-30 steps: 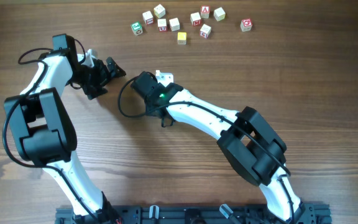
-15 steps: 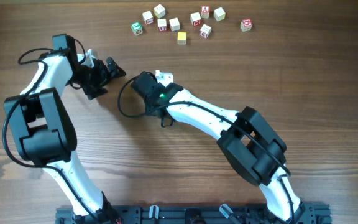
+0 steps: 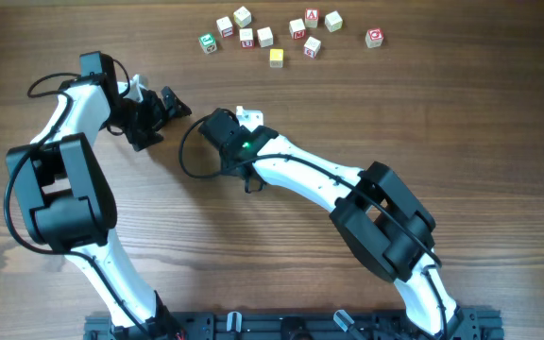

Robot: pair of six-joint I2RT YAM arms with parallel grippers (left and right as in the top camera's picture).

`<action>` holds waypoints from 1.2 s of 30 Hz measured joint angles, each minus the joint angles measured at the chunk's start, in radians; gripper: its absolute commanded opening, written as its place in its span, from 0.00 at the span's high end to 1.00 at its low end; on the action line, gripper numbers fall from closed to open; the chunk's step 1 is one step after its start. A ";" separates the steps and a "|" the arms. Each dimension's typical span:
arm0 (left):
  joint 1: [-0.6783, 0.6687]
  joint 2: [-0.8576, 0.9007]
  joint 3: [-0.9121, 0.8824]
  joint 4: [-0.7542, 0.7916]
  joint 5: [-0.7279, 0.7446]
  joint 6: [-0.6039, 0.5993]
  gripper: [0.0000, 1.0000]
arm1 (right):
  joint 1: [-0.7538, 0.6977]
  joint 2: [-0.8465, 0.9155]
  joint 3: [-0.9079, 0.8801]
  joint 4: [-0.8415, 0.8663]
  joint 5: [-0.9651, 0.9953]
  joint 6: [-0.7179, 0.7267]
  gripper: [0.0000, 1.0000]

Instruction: Form a circle

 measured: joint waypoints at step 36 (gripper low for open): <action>0.000 0.000 0.000 0.000 0.000 0.000 0.00 | 0.000 0.000 0.000 -0.003 0.011 0.001 0.19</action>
